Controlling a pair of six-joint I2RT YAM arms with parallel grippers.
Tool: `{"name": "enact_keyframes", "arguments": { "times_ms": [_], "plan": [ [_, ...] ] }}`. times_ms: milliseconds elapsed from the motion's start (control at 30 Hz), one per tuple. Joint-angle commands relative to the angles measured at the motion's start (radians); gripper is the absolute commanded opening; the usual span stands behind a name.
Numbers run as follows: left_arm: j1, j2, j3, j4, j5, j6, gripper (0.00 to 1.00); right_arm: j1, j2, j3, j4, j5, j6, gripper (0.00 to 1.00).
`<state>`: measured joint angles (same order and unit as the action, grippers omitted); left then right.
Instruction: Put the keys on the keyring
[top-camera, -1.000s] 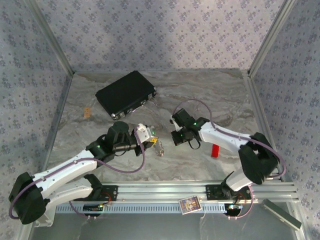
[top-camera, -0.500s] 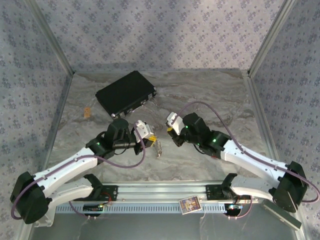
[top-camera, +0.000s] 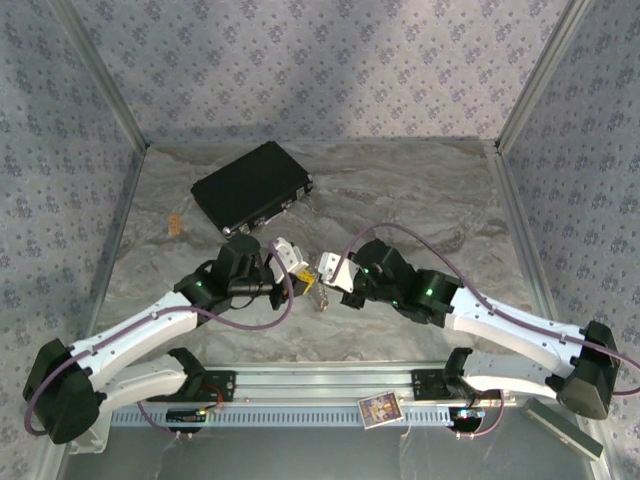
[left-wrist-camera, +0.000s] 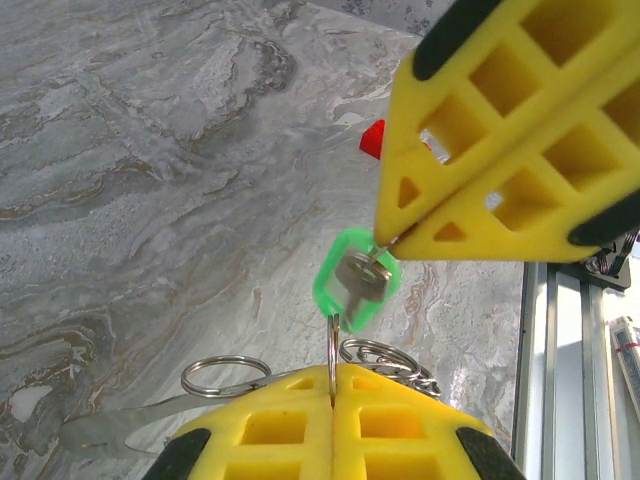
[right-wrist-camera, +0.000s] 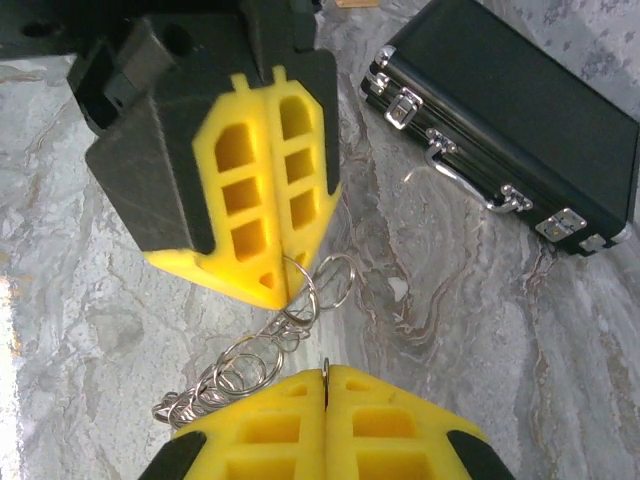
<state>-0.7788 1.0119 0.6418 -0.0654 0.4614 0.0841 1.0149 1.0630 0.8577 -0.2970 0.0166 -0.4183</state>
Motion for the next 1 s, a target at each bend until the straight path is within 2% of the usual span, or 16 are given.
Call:
{"name": "enact_keyframes", "arguments": {
  "times_ms": [0, 233, 667, 967],
  "plan": [
    [-0.005, -0.002, 0.043, 0.002, 0.041, -0.011, 0.00, 0.014, 0.007, 0.039, -0.012, 0.051, -0.038, 0.00],
    [-0.006, 0.004, 0.059, -0.020, 0.053, 0.004, 0.00, 0.032, 0.033, 0.061, -0.002, 0.083, -0.047, 0.00],
    [-0.006, 0.008, 0.058, -0.016, 0.047, 0.005, 0.00, 0.046, 0.047, 0.064, 0.009, 0.047, -0.060, 0.00],
    [-0.005, 0.009, 0.058, -0.016, 0.043, 0.004, 0.00, 0.055, 0.023, 0.049, 0.022, 0.088, -0.076, 0.00]
  ]
}}
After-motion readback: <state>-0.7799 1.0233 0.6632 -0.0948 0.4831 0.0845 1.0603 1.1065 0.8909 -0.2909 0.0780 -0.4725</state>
